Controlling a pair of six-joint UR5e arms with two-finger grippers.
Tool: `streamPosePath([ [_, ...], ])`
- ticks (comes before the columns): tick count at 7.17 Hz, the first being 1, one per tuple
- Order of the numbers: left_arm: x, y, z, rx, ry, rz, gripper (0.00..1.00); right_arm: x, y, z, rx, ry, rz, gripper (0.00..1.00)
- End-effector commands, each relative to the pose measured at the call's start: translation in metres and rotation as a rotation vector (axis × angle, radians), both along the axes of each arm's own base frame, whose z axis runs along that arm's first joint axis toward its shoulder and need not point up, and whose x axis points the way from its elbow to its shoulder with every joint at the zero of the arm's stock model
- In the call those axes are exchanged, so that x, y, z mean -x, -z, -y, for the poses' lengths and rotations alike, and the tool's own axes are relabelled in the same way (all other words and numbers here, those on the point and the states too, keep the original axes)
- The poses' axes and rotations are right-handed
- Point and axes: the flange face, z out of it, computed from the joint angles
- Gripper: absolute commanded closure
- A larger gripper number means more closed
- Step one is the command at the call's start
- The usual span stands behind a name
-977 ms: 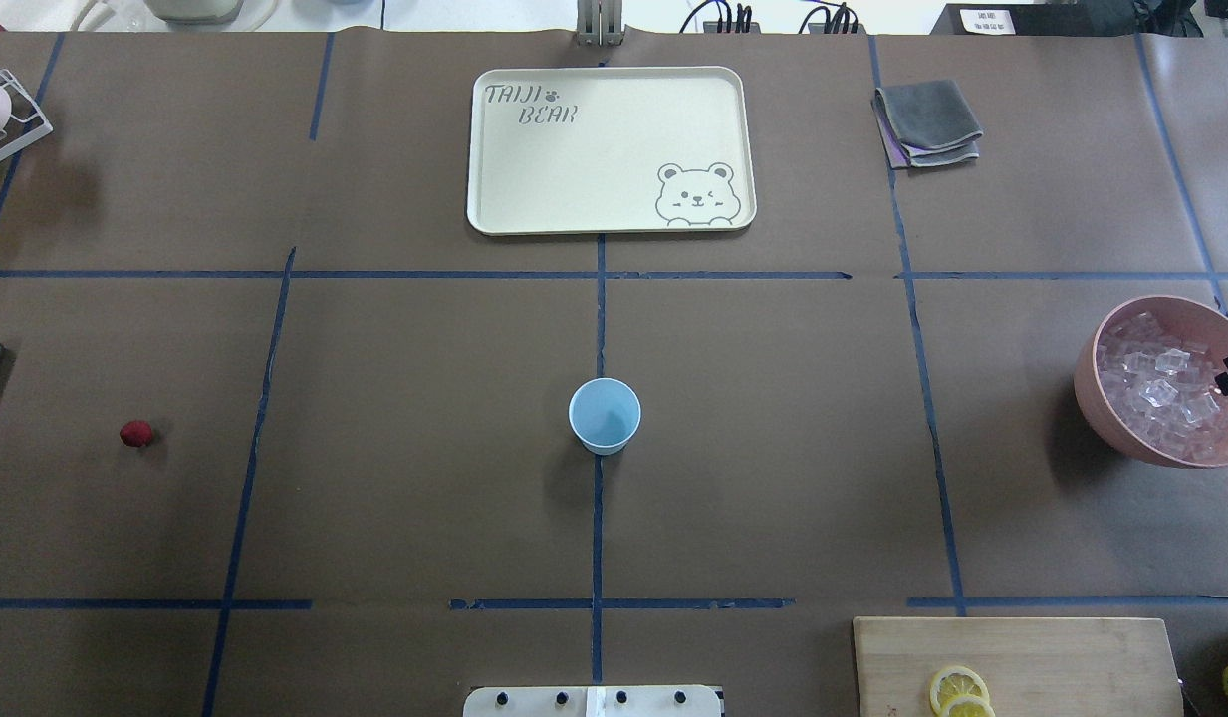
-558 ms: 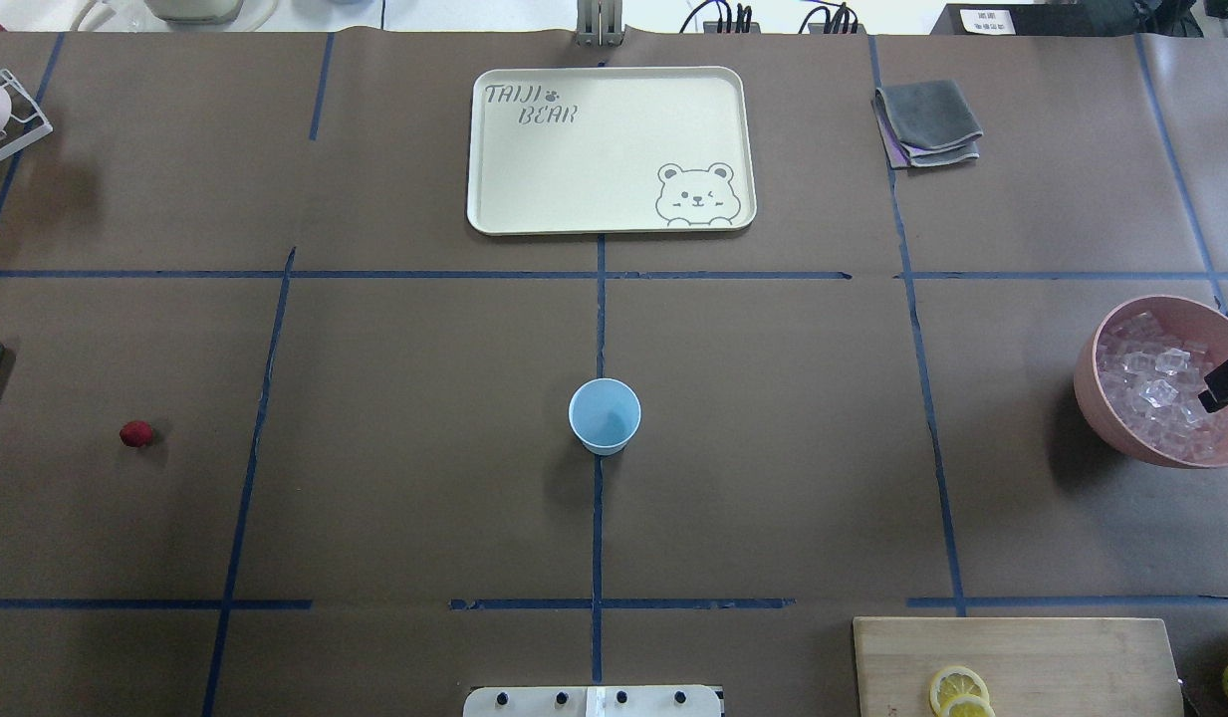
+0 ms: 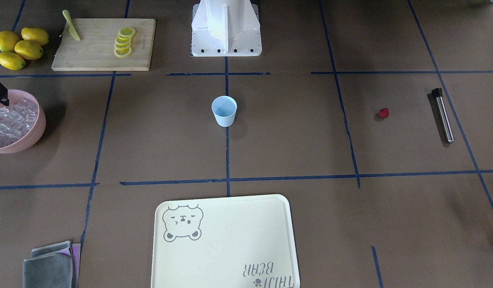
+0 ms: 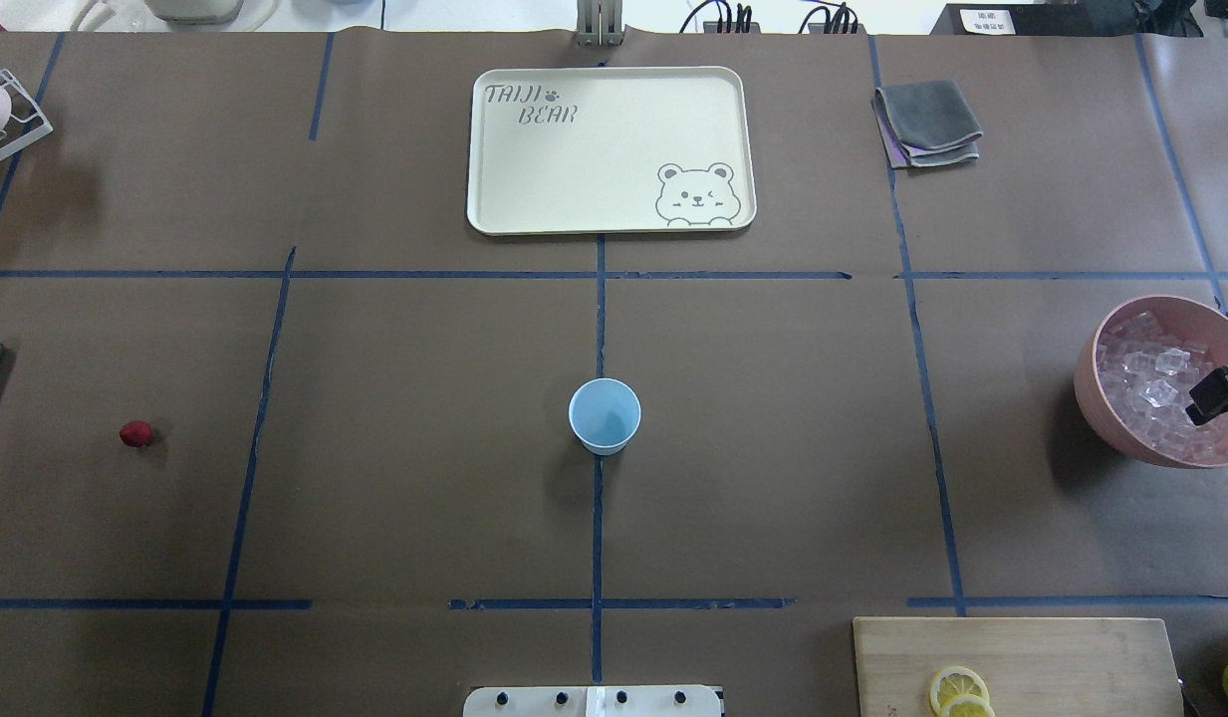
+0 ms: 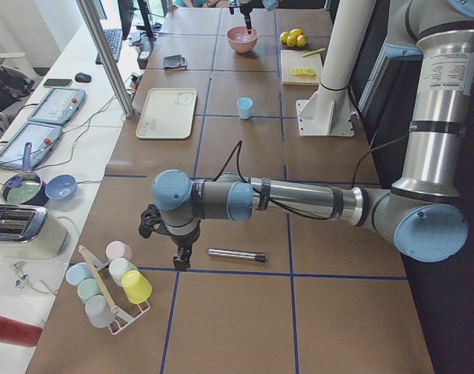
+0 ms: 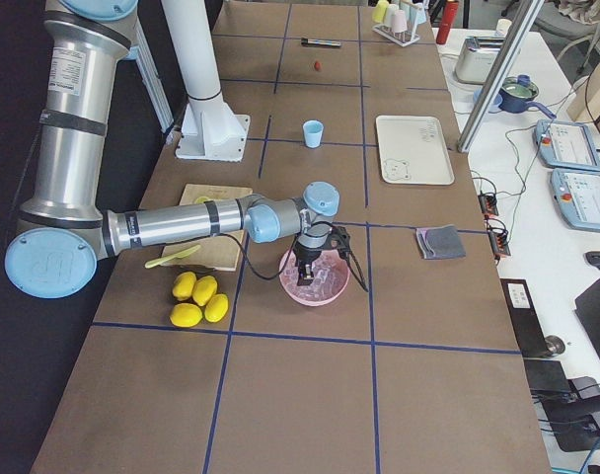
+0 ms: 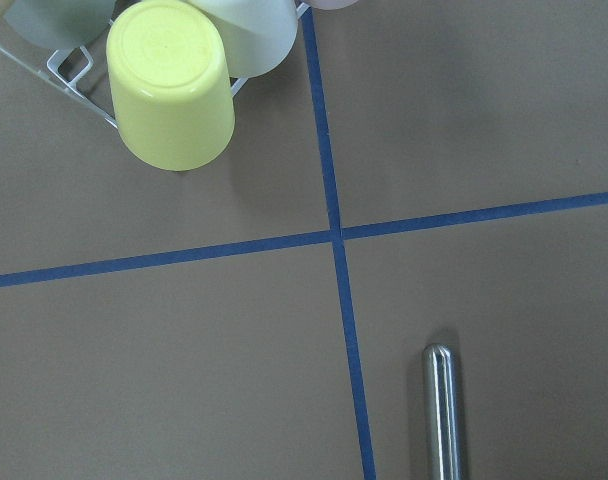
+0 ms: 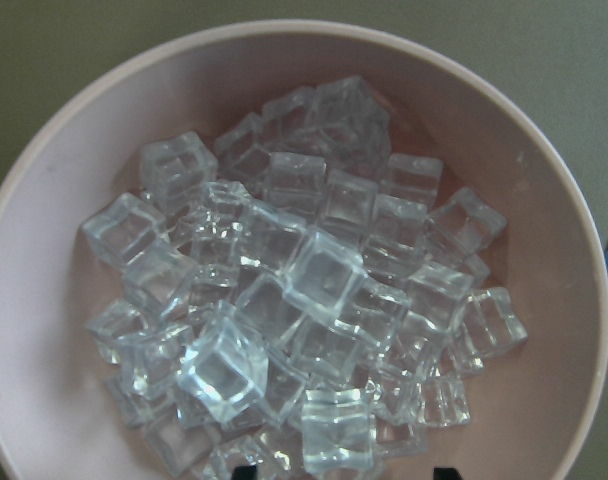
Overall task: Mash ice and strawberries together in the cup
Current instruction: 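Lower the right gripper into the pink bowl and grasp an ice cube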
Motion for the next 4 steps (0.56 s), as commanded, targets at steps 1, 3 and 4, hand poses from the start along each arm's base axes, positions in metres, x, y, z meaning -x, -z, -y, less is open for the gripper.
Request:
streamPosePath([
  [1, 0.0006, 0.0017, 0.0014, -0.003, 0.001, 0.000, 0.00, 0.0082, -0.0015, 0.0100, -0.014, 0.008, -0.015, 0.33],
  [3, 0.0006, 0.0017, 0.0014, -0.002, 0.002, 0.000, 0.00, 0.0130, -0.0042, 0.0103, -0.018, 0.018, -0.030, 0.34],
  [4, 0.0006, 0.0025, 0.0021, -0.005, 0.001, 0.000, 0.00, 0.0130, -0.0042, 0.0103, -0.018, 0.018, -0.030, 0.34],
])
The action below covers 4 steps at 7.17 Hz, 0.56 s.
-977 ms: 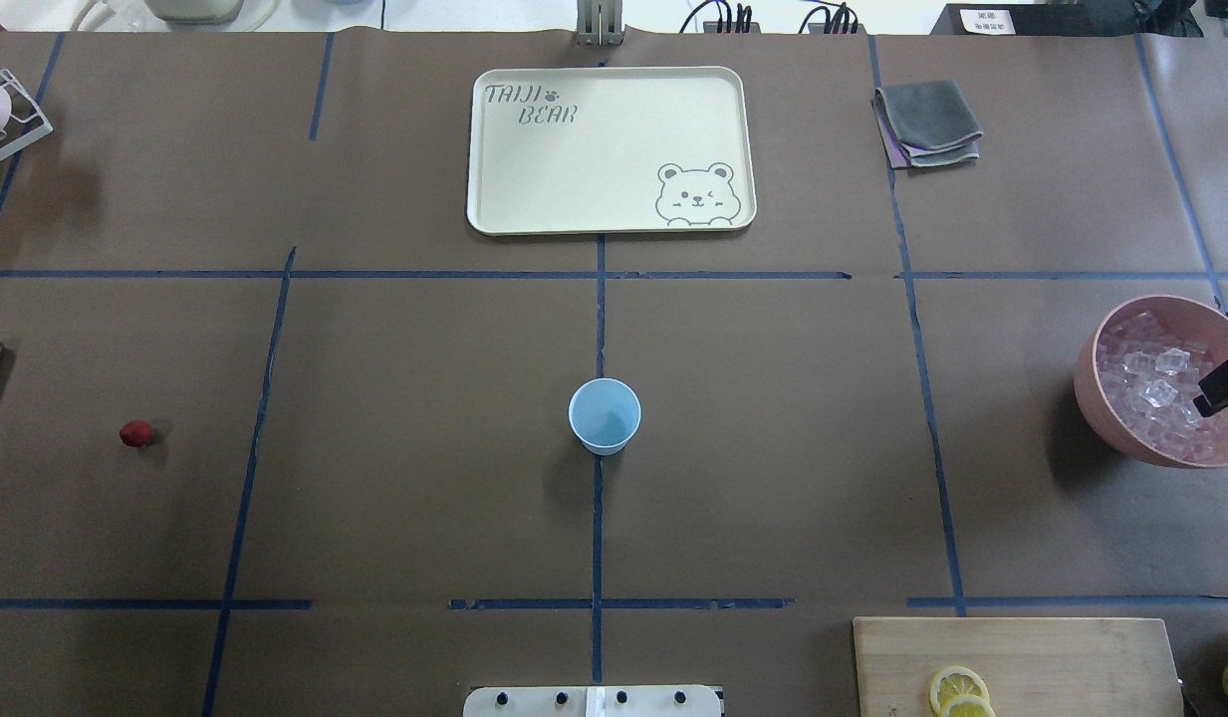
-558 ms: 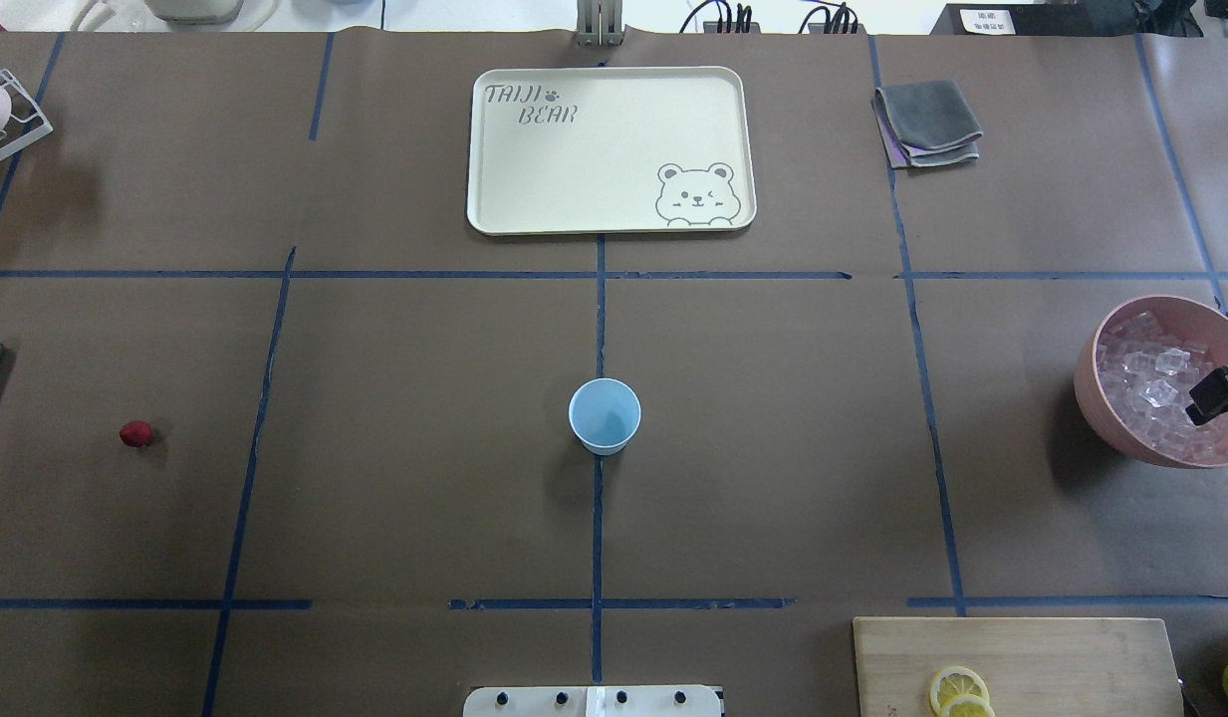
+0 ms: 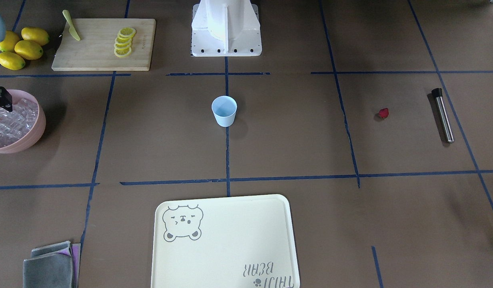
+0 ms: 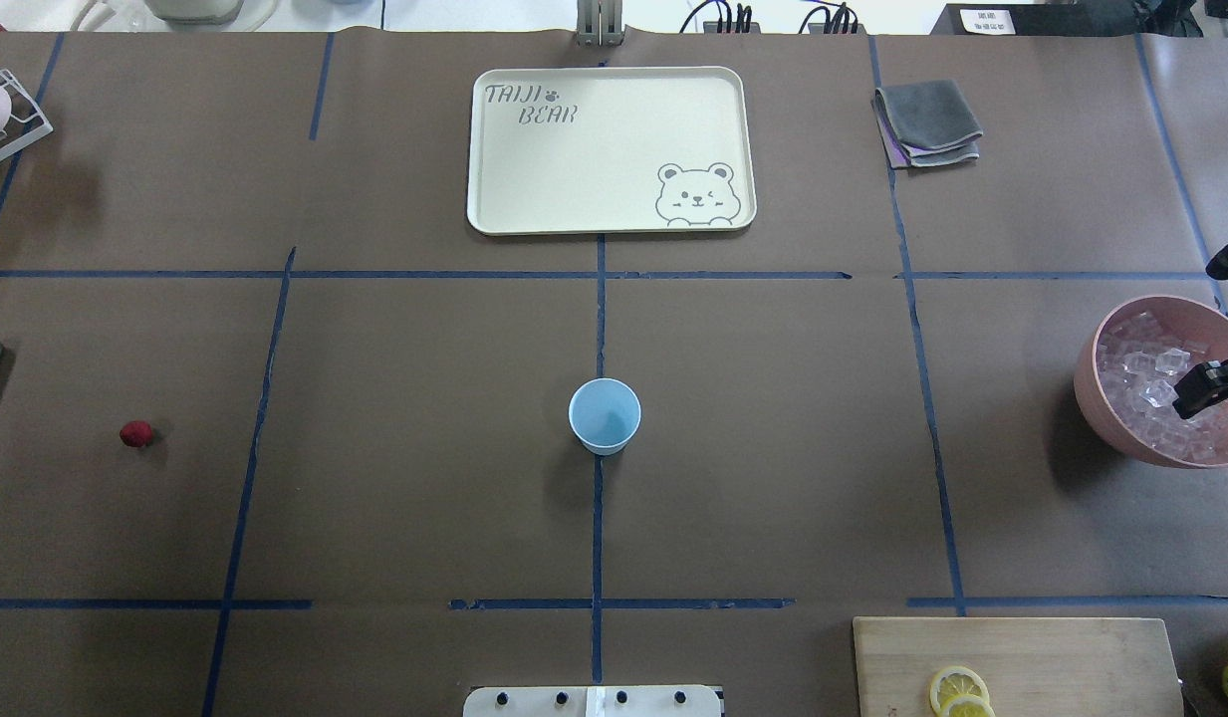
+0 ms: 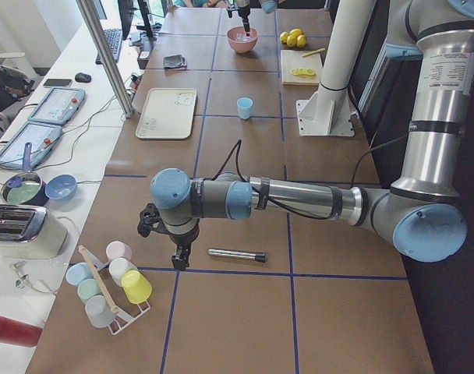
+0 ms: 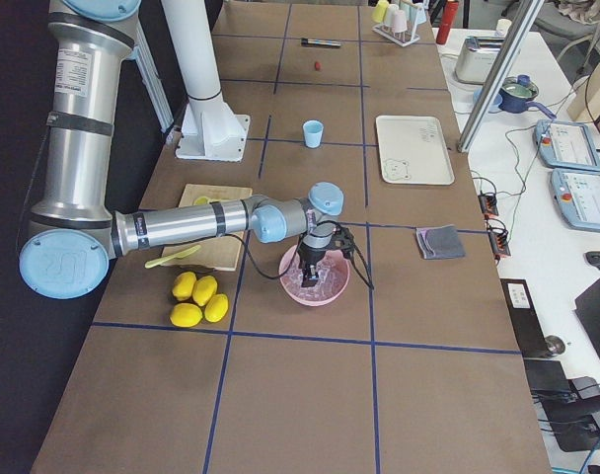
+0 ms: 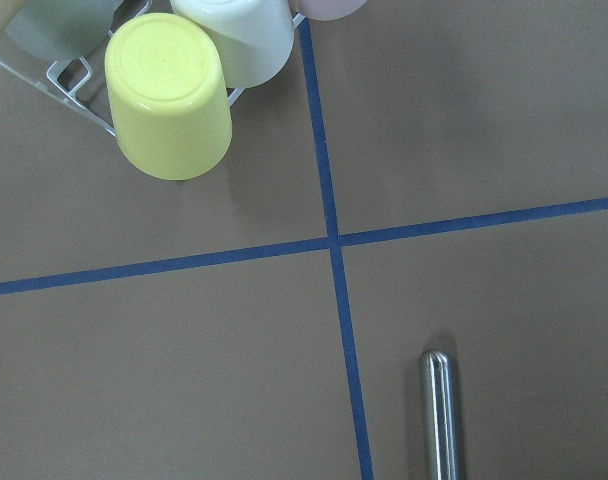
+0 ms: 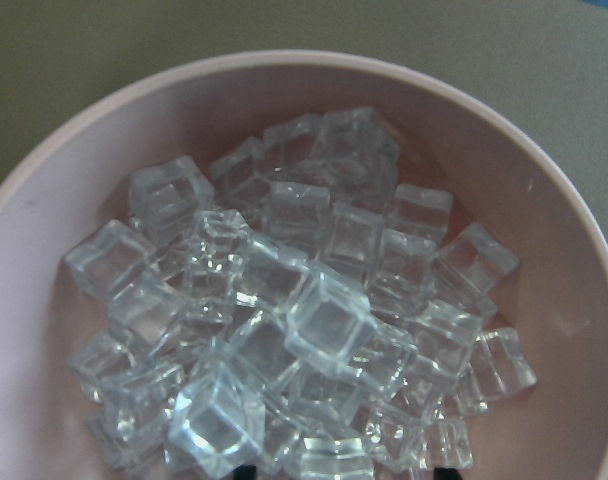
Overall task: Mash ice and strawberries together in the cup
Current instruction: 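Lower the right gripper into the pink bowl and grasp an ice cube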
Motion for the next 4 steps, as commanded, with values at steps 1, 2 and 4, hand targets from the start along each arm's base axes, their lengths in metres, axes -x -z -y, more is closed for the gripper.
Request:
streamPosePath([
  [1, 0.0001, 0.0006, 0.0005, 0.000, 0.001, 0.000, 0.00, 0.0010, -0.0004, 0.0001, 0.001, 0.002, -0.002, 0.35],
  [2, 0.0001, 0.0013, 0.0005, -0.003, 0.000, 0.000, 0.00, 0.0006, -0.0011, -0.0004, 0.003, 0.001, -0.003, 0.36],
  [4, 0.0001, 0.0013, 0.0005, -0.003, 0.000, 0.000, 0.00, 0.0012, -0.0049, -0.0008, 0.009, 0.003, -0.006, 0.38],
])
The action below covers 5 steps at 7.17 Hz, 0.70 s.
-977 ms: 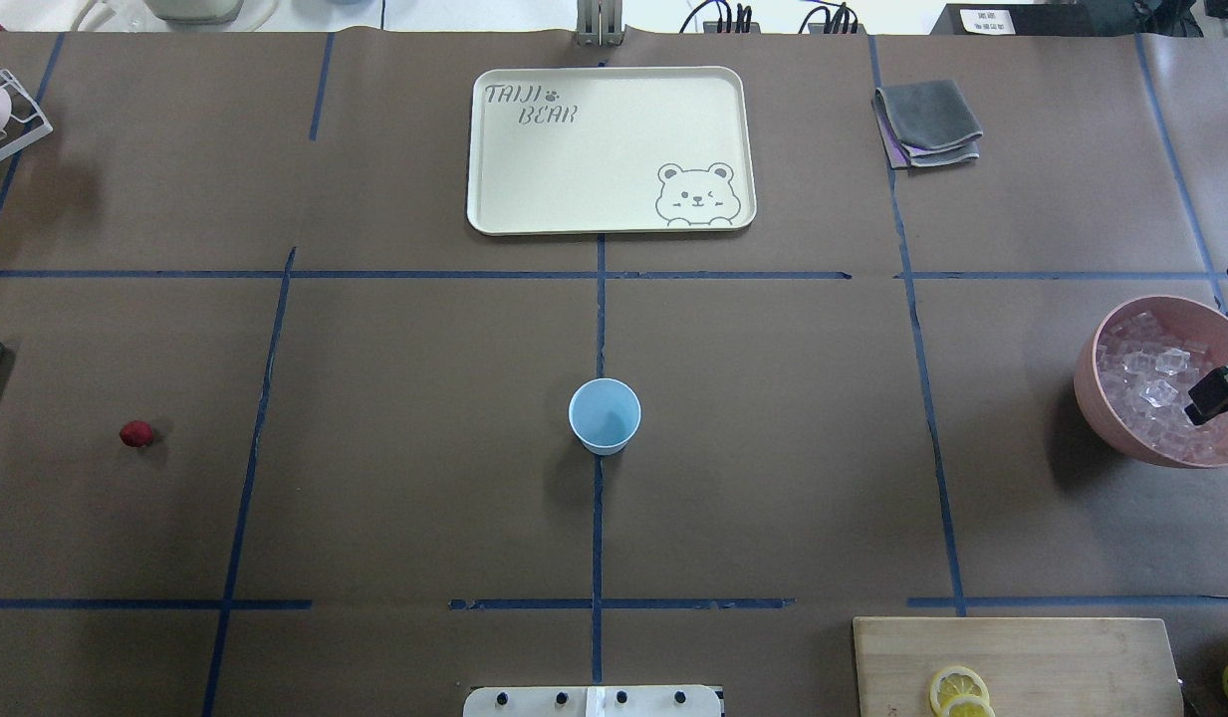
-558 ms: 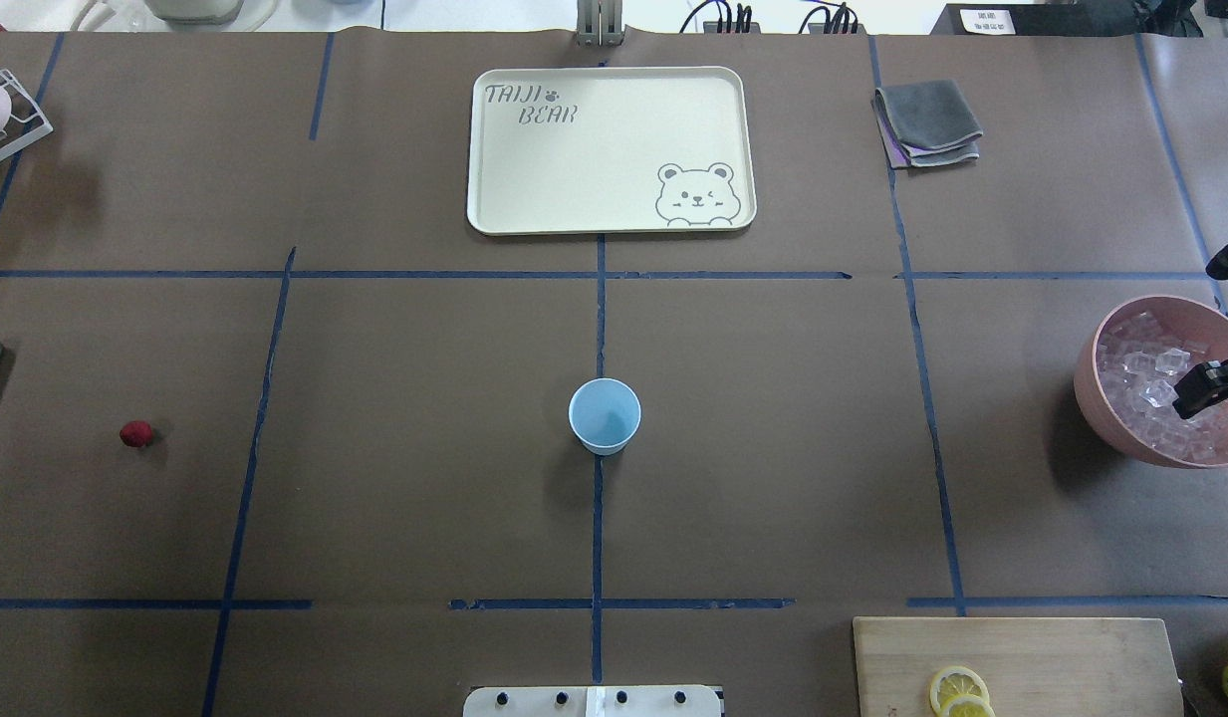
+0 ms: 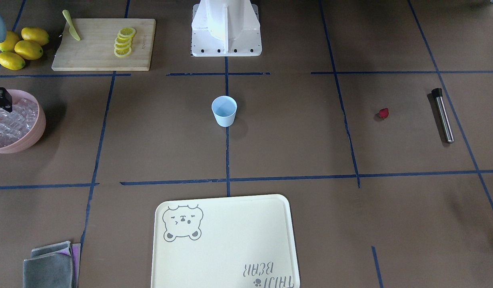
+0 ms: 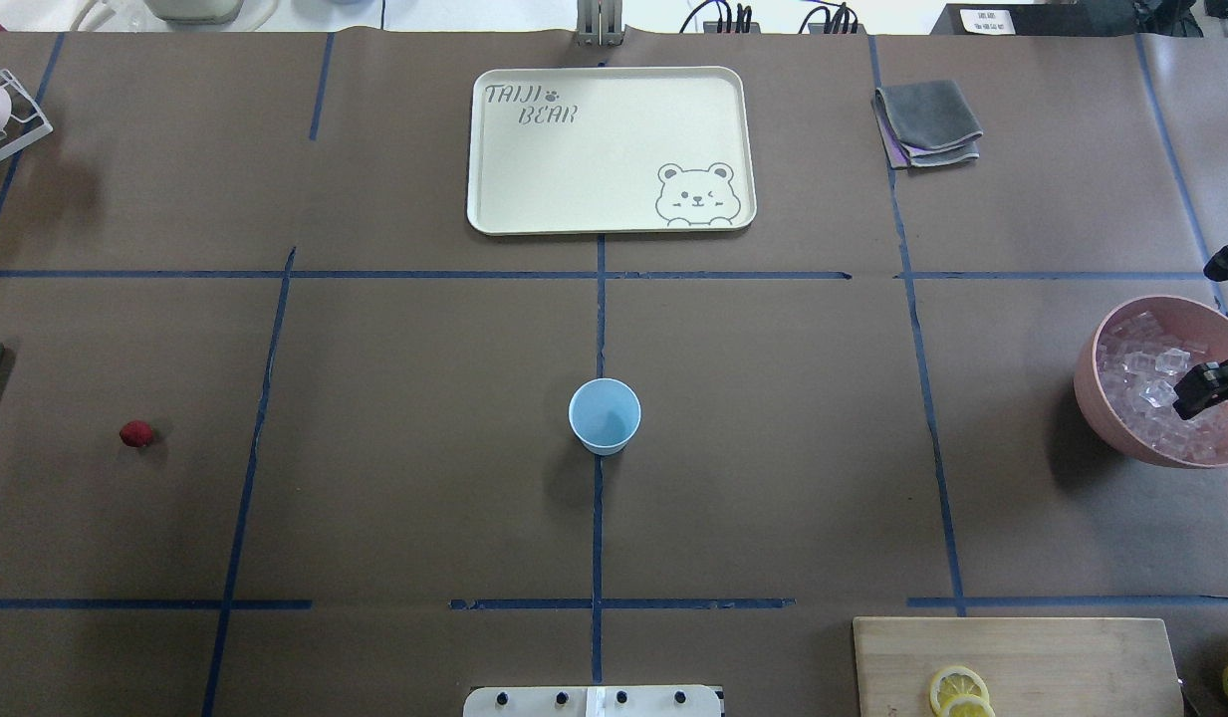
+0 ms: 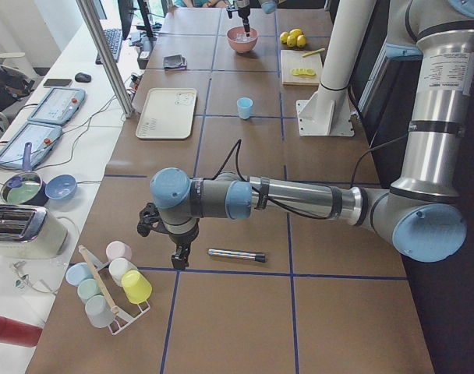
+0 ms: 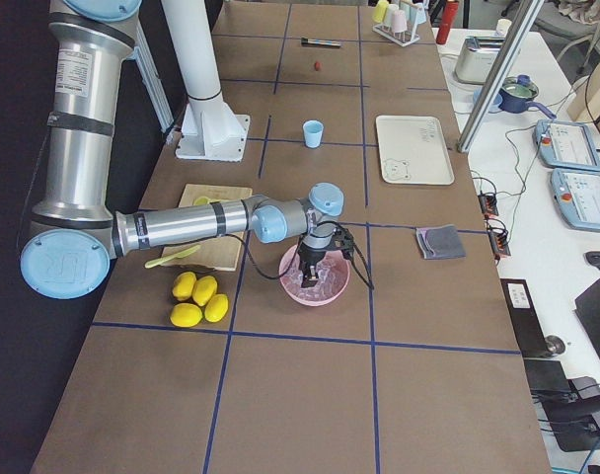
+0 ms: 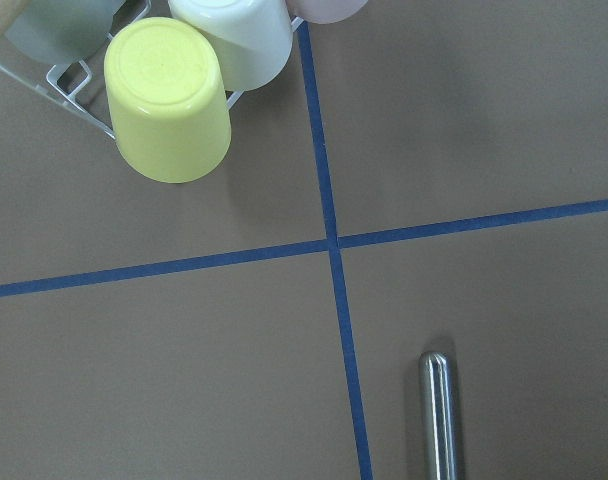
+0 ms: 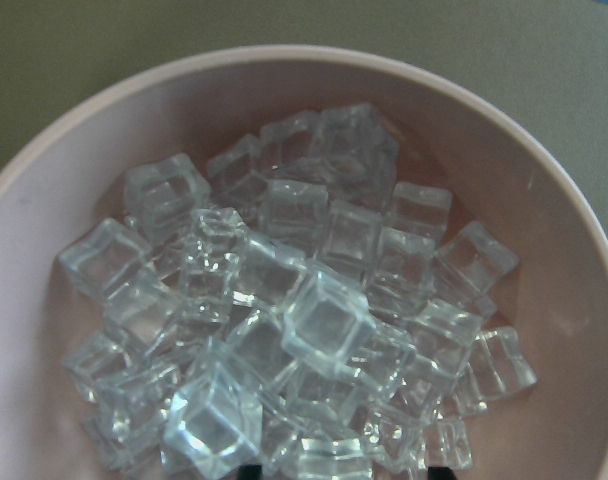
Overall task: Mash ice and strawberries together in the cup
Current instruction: 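Lower the right gripper into the pink bowl and grasp an ice cube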
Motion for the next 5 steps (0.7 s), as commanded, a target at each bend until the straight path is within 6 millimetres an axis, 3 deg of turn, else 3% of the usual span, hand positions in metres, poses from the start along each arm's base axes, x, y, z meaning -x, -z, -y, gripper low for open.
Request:
streamPosePath([
  [1, 0.0000, 0.0004, 0.0000, -0.001, 0.000, 0.000, 0.00, 0.0005, -0.0071, -0.0005, 0.013, 0.003, -0.005, 0.38],
  [3, 0.0001, 0.0020, 0.0014, -0.004, 0.000, 0.000, 0.00, 0.0028, -0.0085, -0.0007, 0.016, 0.007, -0.004, 0.41],
  [4, 0.0001, 0.0021, 0.0014, -0.004, 0.000, 0.000, 0.00, 0.0038, -0.0079, -0.0003, 0.014, 0.008, -0.004, 0.51],
  [5, 0.0001, 0.0021, 0.0014, -0.004, 0.000, 0.000, 0.00, 0.0039, -0.0049, 0.0011, 0.010, 0.007, 0.001, 0.77],
])
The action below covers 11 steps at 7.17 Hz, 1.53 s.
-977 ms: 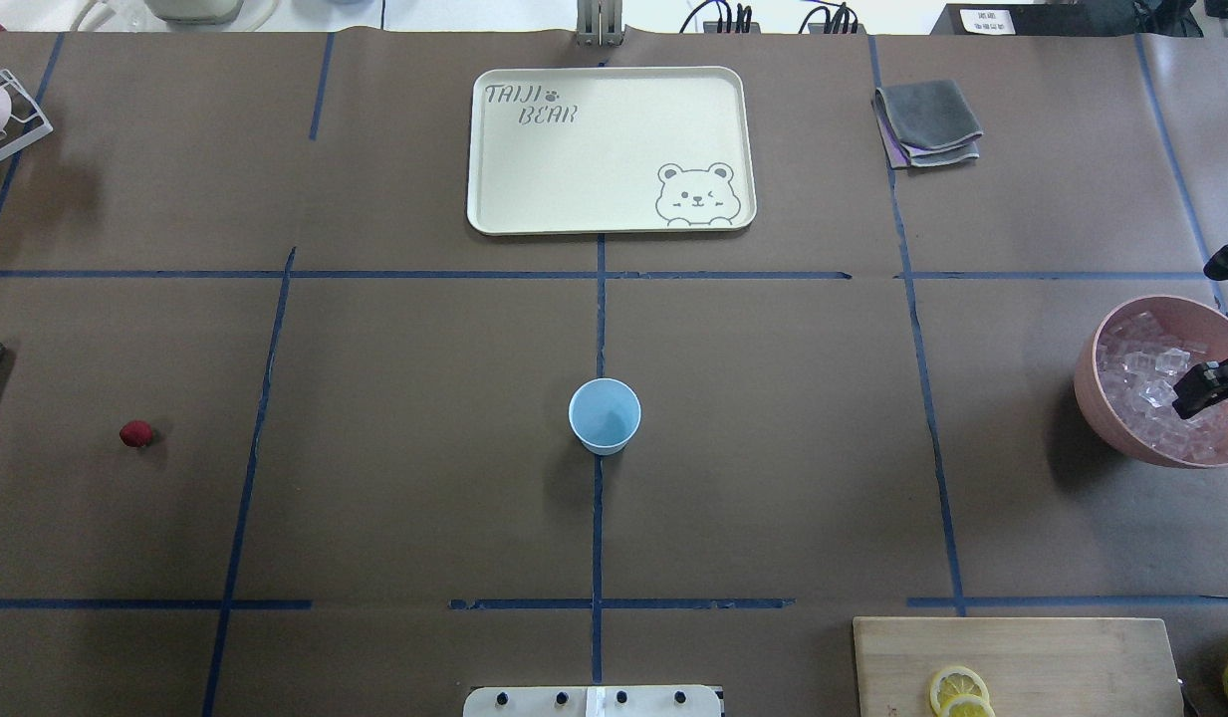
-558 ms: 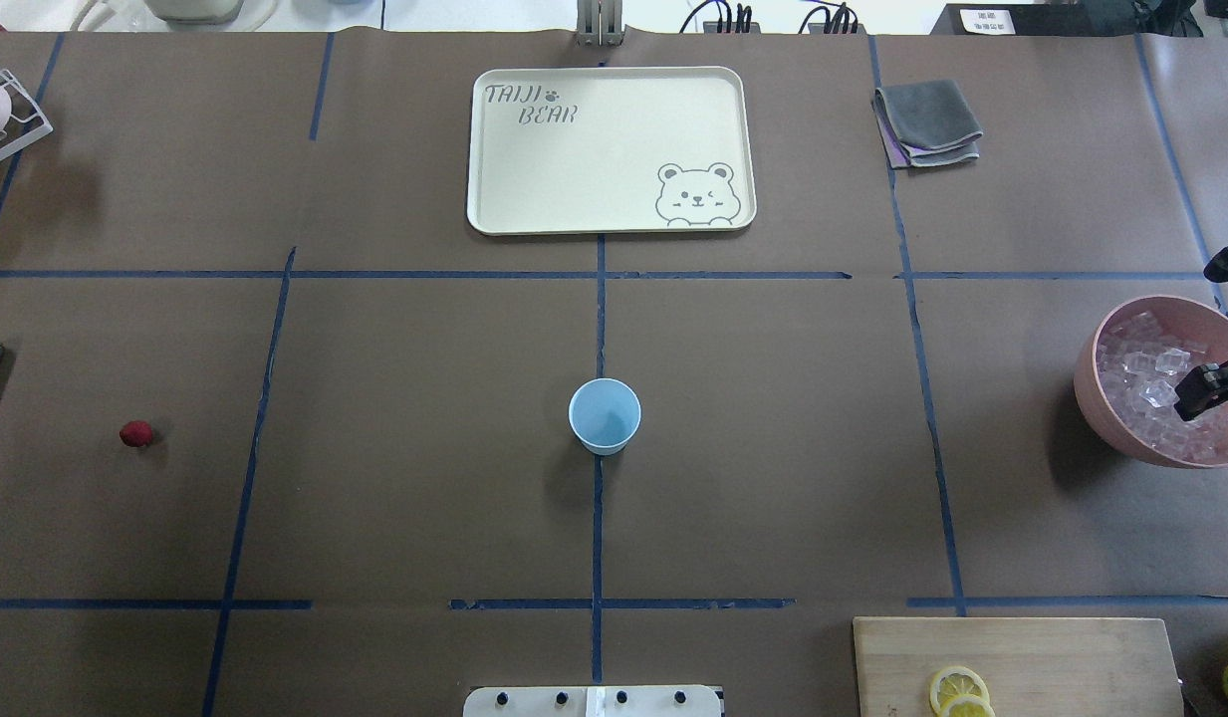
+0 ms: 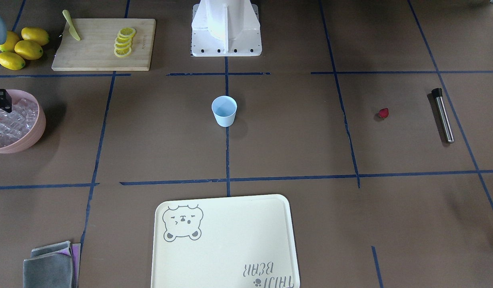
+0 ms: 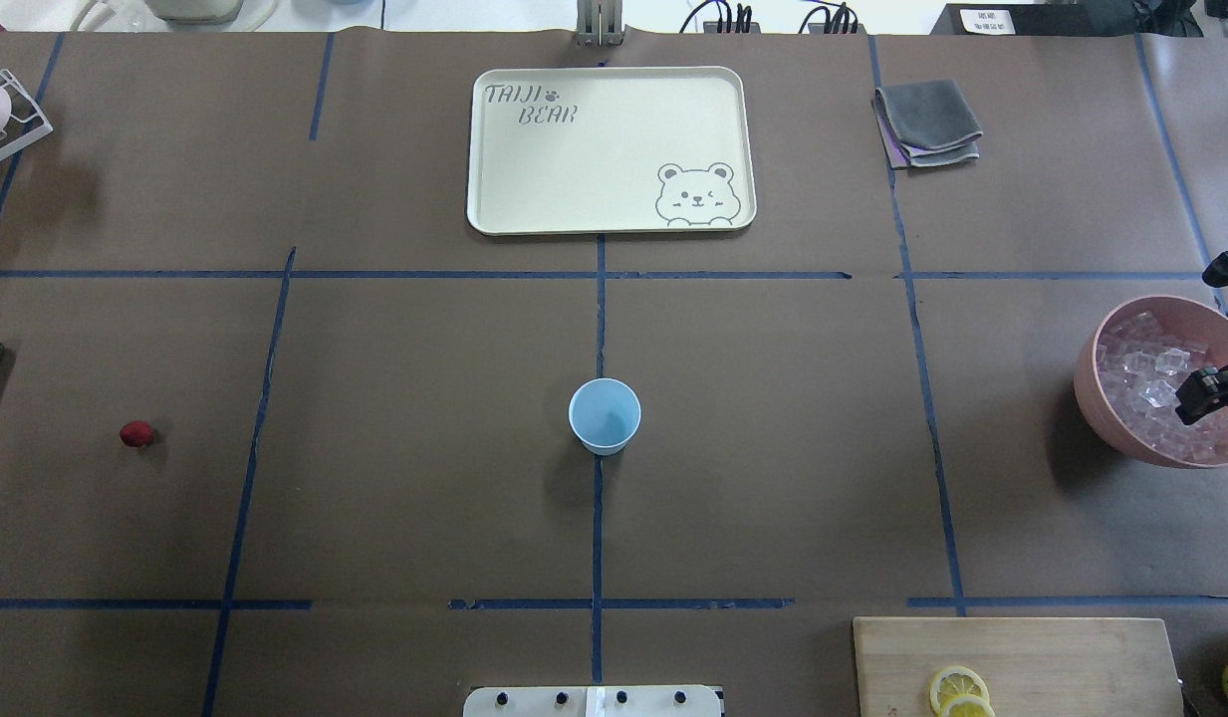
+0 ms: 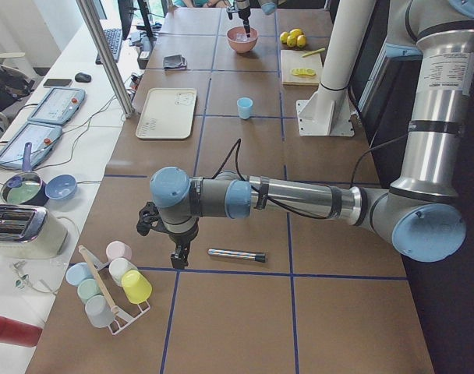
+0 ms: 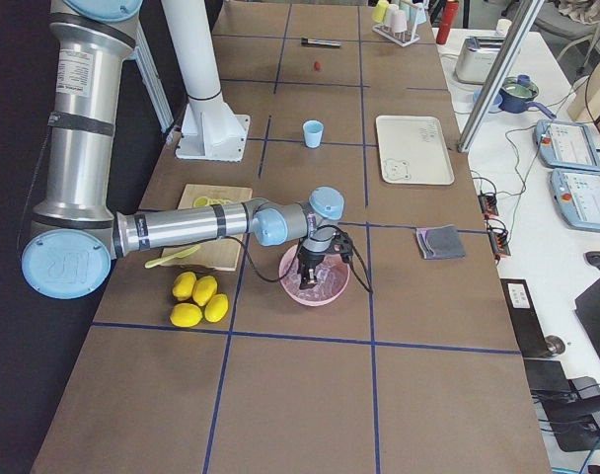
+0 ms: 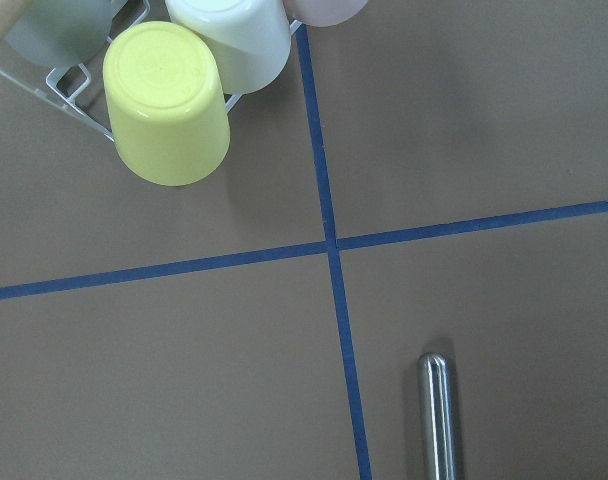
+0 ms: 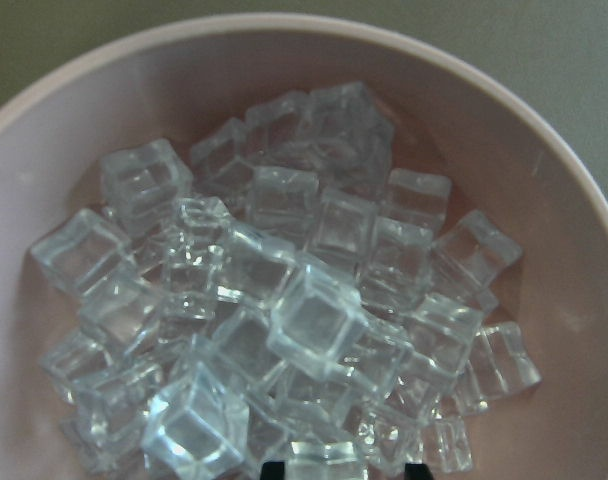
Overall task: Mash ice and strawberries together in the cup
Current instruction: 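Lower the right gripper into the pink bowl and grasp an ice cube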
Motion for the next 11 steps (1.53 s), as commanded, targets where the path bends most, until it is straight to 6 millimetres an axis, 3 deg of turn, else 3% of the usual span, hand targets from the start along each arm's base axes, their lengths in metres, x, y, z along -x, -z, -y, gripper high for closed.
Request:
streamPosePath([
  [1, 0.000, 0.001, 0.001, -0.002, 0.000, 0.000, 0.00, 0.001, 0.004, 0.001, -0.007, 0.001, 0.007, 0.99],
  [2, 0.000, 0.001, 0.001, -0.001, 0.001, 0.000, 0.00, 0.001, 0.007, 0.001, -0.012, 0.000, 0.008, 1.00],
  [4, 0.000, 0.004, 0.004, -0.007, 0.001, -0.003, 0.00, -0.010, 0.031, -0.004, -0.048, -0.017, 0.018, 1.00],
  [5, 0.000, 0.005, 0.004, -0.007, 0.001, -0.004, 0.00, -0.035, 0.044, -0.013, -0.065, -0.057, 0.025, 1.00],
  [8, 0.000, 0.004, 0.004, -0.006, 0.001, -0.004, 0.00, -0.078, 0.099, -0.013, -0.086, -0.148, 0.027, 1.00],
  [11, 0.000, 0.001, 0.003, -0.002, 0.000, -0.005, 0.00, -0.041, 0.211, 0.062, -0.128, -0.137, 0.060, 1.00],
])
